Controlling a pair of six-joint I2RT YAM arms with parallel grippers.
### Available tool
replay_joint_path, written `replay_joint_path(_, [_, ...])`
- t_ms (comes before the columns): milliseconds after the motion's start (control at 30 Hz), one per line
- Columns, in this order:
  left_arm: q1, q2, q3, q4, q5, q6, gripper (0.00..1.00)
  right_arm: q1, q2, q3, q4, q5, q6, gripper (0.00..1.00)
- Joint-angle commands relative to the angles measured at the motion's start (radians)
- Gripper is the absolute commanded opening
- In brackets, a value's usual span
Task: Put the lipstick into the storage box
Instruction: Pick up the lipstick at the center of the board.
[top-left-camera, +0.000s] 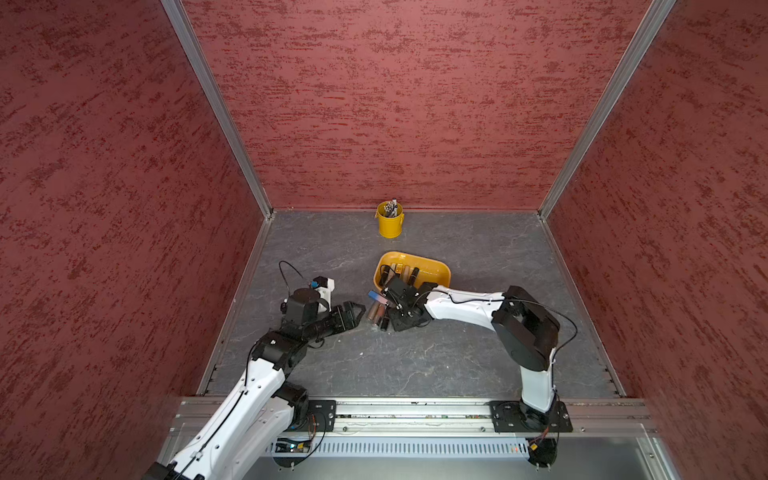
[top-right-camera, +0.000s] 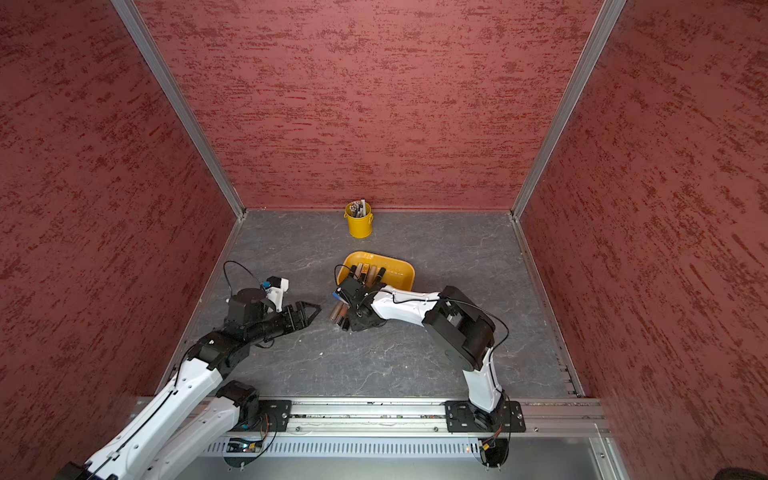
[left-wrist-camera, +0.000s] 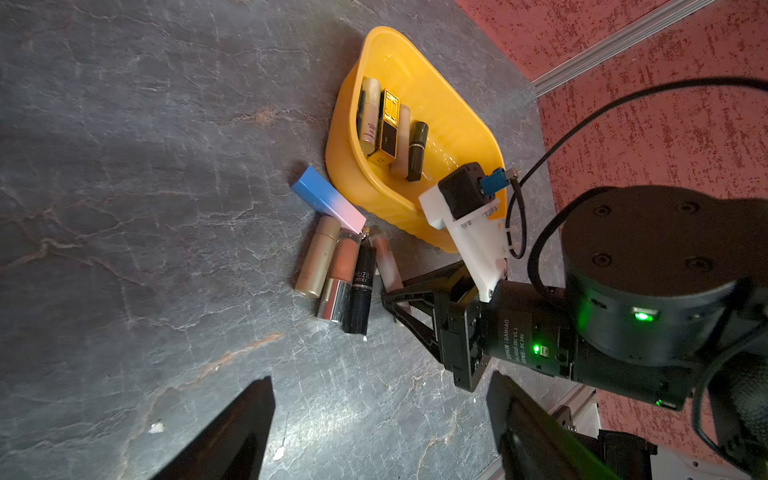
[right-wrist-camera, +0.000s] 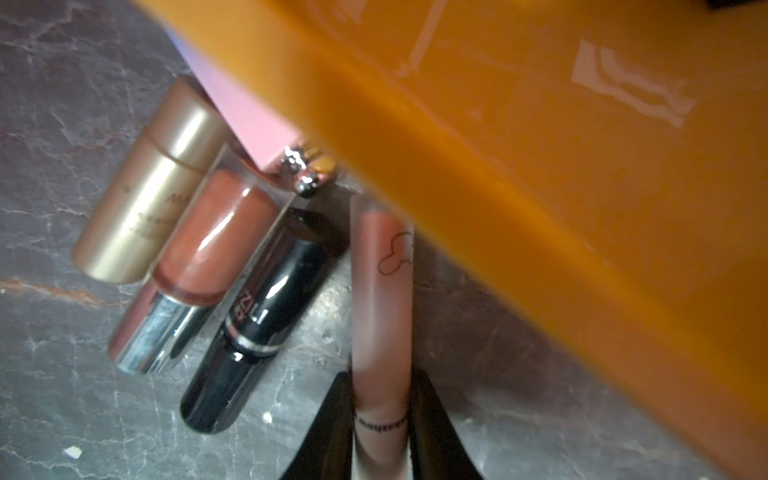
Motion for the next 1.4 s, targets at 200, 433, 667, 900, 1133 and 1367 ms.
replay_joint_path(200, [0.007,-0.009,-0.003,0.036,0.021,-0.035,0.85,0.004,-0.135,-0.161,-0.011,0.010,-0.007,0.17])
replay_joint_path(433, [0.008,0.015,-0.058,0.208,0.103,-0.144,0.85,0.002,-0.332,-0.347,0.060,-0.080,-0.018,0.17])
replay_joint_path(667, [0.004,0.108,-0.131,0.559,0.252,-0.288,0.86,-0.037,-0.605,-0.497,0.128,-0.211,-0.008,0.17])
replay_joint_path(900, [-0.110,0.219,-0.101,0.756,0.288,-0.275,0.99,-0.142,-0.830,-0.543,0.170,-0.340,-0.025,0.17])
replay_joint_path(1133, [-0.233,0.391,0.003,0.869,0.316,-0.218,1.00,-0.273,-0.913,-0.531,0.270,-0.514,-0.012,0.17])
replay_joint_path(1367, [-0.286,0.530,0.131,0.917,0.338,-0.192,1.00,-0.355,-0.916,-0.516,0.376,-0.671,0.030,0.17])
